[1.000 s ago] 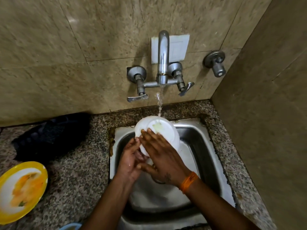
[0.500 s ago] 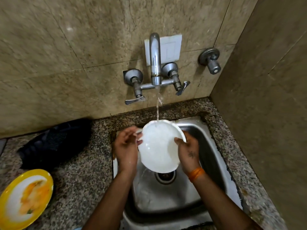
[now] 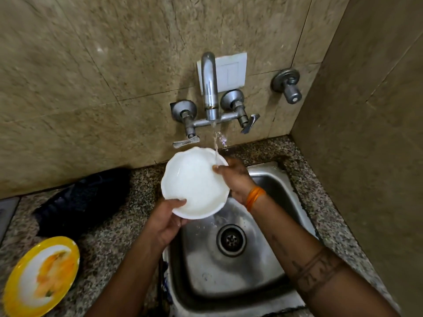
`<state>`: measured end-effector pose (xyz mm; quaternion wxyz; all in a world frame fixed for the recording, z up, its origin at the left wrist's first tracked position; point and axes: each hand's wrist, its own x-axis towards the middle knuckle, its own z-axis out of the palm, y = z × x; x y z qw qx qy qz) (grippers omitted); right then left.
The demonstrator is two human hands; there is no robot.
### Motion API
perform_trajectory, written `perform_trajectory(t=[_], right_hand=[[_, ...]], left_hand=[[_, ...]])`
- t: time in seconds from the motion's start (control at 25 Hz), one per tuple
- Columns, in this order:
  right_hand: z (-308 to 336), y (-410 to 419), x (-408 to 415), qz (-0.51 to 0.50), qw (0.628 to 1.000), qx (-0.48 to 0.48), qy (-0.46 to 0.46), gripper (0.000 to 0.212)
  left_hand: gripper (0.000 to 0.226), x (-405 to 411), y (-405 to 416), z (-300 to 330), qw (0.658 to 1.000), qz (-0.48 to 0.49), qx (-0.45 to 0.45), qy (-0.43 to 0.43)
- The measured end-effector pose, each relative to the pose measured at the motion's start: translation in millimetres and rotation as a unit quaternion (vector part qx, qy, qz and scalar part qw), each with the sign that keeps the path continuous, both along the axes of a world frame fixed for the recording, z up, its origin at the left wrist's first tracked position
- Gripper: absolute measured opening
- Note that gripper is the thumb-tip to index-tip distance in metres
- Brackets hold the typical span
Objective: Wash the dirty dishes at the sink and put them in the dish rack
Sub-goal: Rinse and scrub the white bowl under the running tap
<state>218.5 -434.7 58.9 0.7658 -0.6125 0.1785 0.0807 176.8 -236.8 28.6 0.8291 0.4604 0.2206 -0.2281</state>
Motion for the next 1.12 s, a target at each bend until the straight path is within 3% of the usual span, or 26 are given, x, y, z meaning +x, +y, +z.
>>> perform_trajectory(t=[0.12, 0.2, 0.36, 0.52, 0.64, 0.76, 0.84, 0.96, 1.0, 1.12], right_hand=[[21, -25, 14, 0.092, 0.962, -0.235, -0.107, 0.014], [34, -47, 16, 0.041, 0.933, -0.331, -0.132, 0.020], [63, -92, 14, -0.199, 0.877, -0.406, -0.163, 0.012], [70, -100, 25, -0.111, 0.911, -0.372, -0.141, 0.034], [67, -82, 19, -0.099, 0.897, -0.391, -0.181, 0.025], [72, -70, 9, -0.098, 0.855, -0.455, -0.228, 0.031], [76, -68, 5, -0.082, 0.824, -0.504, -0.244, 0.034], [78, -77, -4, -0.023, 0.795, -0.554, -0.245, 0.049], [76, -82, -8, -0.005, 0.813, -0.529, -0.243, 0.053], [69, -94, -30, 0.054, 0.923, -0.325, -0.197, 0.045]], left_hand=[[0.052, 11, -17, -3, 1.000, -0.017, -0.007, 0.018], [0.047, 17, -34, -6, 0.999, -0.032, -0.005, 0.018], [0.036, 14, -71, -5, 0.995, -0.088, 0.026, 0.030], [0.028, 9, -107, 1, 0.980, -0.079, 0.184, -0.019], [0.039, 5, -104, 1, 0.909, -0.063, 0.385, -0.145], [0.054, -5, -71, -1, 0.765, -0.112, 0.547, -0.320], [0.076, -12, -50, -5, 0.692, -0.145, 0.577, -0.409], [0.086, -24, -39, -11, 0.666, -0.146, 0.555, -0.476], [0.087, -28, -39, -9, 0.653, -0.155, 0.566, -0.479], [0.089, -41, -41, -7, 0.618, -0.172, 0.599, -0.479]])
